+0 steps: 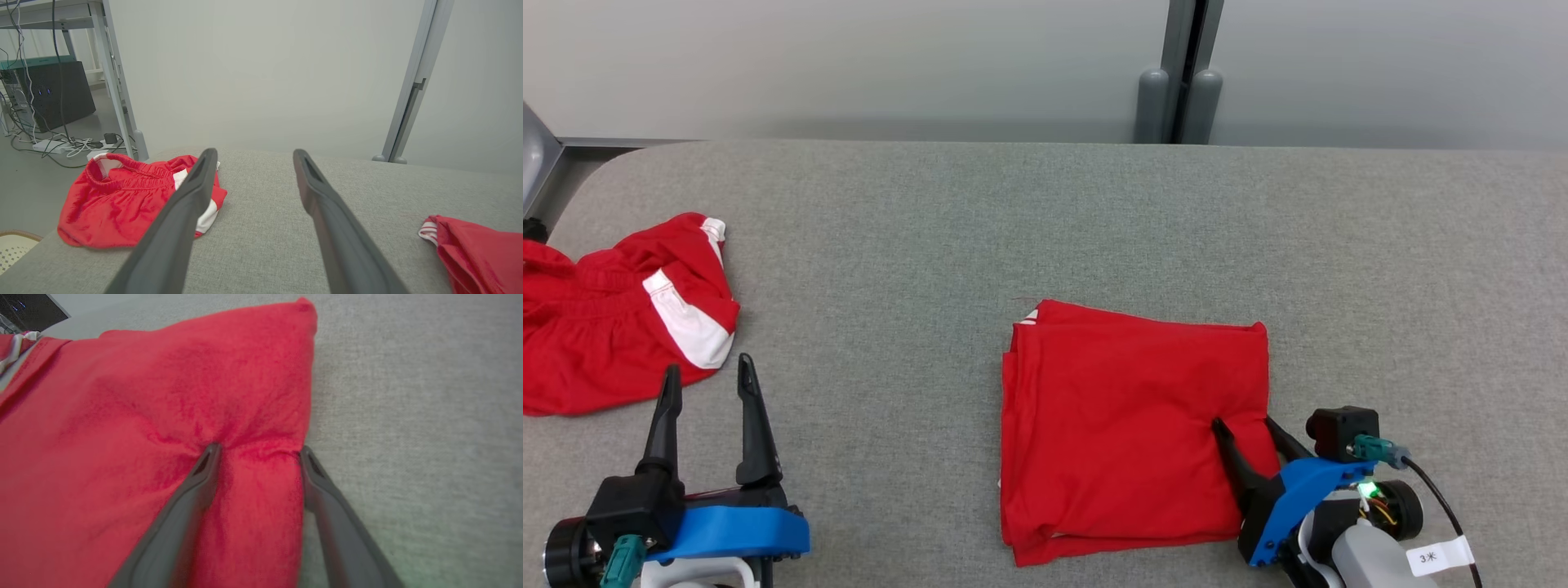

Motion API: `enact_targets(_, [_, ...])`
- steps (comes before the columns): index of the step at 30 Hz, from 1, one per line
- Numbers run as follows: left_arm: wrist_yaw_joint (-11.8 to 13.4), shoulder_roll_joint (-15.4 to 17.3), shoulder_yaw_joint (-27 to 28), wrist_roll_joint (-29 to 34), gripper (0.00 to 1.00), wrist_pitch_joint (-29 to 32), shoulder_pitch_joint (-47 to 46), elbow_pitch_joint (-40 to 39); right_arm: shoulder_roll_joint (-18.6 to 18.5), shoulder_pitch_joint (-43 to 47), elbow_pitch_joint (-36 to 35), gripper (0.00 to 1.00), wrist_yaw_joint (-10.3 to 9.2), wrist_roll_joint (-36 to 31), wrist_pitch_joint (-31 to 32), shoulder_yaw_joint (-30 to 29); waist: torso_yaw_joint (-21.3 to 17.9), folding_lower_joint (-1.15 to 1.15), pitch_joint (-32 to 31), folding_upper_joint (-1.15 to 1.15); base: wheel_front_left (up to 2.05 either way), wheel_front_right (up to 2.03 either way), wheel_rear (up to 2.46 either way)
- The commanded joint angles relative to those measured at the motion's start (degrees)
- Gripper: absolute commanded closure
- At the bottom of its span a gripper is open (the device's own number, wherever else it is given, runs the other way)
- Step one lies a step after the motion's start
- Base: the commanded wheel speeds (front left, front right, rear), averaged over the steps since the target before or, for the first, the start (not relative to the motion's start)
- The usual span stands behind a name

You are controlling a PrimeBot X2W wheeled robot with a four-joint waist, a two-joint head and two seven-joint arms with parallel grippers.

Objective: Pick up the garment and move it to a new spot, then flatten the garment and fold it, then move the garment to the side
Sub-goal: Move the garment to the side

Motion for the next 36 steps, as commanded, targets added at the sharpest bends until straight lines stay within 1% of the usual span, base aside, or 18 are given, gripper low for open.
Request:
enact_targets(1, [-0.2, -0.3, 0.2, 0.4, 0.0, -0.2, -0.7, -0.2, 0.7, 0.7, 1.7, 0.88, 0.18, 1.4, 1.1, 1.4, 0.0, 0.0, 0.1, 0.0, 0.0, 0.0, 0.0])
enact_targets(2, [-0.3, -0.4, 0.3, 0.4, 0.0, -0.2, -0.7, -0.2, 0.8, 0.5, 2.0, 1.0, 0.18, 2.1, 1.2, 2.2, 0.0, 0.0, 0.2, 0.0, 0.0, 0.0, 0.0])
enact_targets(6, [-0.5, -0.8, 1.0, 0.9, 0.0, -0.2, -1.1, -0.2, 0.5, -1.9, 2.5, 1.0, 0.1, 3.1, -1.5, 1.7, -0.2, 0.0, 0.5, 0.0, 0.0, 0.0, 0.0])
enact_targets(11, [-0.7, -1.3, 1.7, 1.4, 0.0, -0.2, -1.7, -0.6, -2.2, -5.1, 2.0, 1.0, 0.09, 1.7, -5.0, 0.3, -1.3, 0.0, 1.2, 0.0, 0.0, 0.0, 0.0])
enact_targets(17, [-1.0, -1.5, 2.7, 1.9, 0.0, -0.2, -2.7, -1.5, -6.8, -7.9, 0.4, 1.0, 0.1, 0.2, -6.5, -0.6, -3.8, 0.0, 3.0, 0.0, 0.0, 0.0, 0.0])
enact_targets(22, [-1.3, -1.7, 3.4, 2.5, 0.0, -0.2, -4.1, -2.8, -11.6, -10.1, -1.5, 1.0, 0.1, -0.1, -6.6, -1.6, -6.3, 0.0, 5.6, 0.0, 0.0, 0.0, 0.0])
enact_targets(27, [-1.8, -1.8, 3.4, 3.1, 0.0, -0.2, -6.5, -4.2, -16.5, -11.4, -4.3, 1.0, 0.1, 0.2, -6.5, -4.5, -8.1, 0.0, 9.5, 0.0, 0.0, 0.0, 0.0])
enact_targets(29, [-1.9, -1.6, 3.6, 3.5, 0.0, -0.2, -7.5, -4.8, -17.8, -11.5, -5.5, 1.0, 0.1, 0.4, -6.7, -6.0, -8.9, 0.0, 11.0, 0.0, 0.0, 0.0, 0.0])
enact_targets(34, [-2.4, -0.9, 3.9, 4.3, 0.0, -0.2, -9.7, -5.6, -18.7, -11.8, -8.8, 1.0, 0.1, -0.4, -6.8, -8.1, -10.2, 0.0, 13.5, 0.0, 0.0, 0.0, 0.0])
enact_targets(36, [-2.5, -0.9, 4.0, 4.5, 0.0, -0.2, -10.0, -5.8, -18.0, -12.4, -10.2, 1.0, 0.1, -1.0, -6.8, -8.1, -10.7, 0.0, 14.0, 0.0, 0.0, 0.0, 0.0])
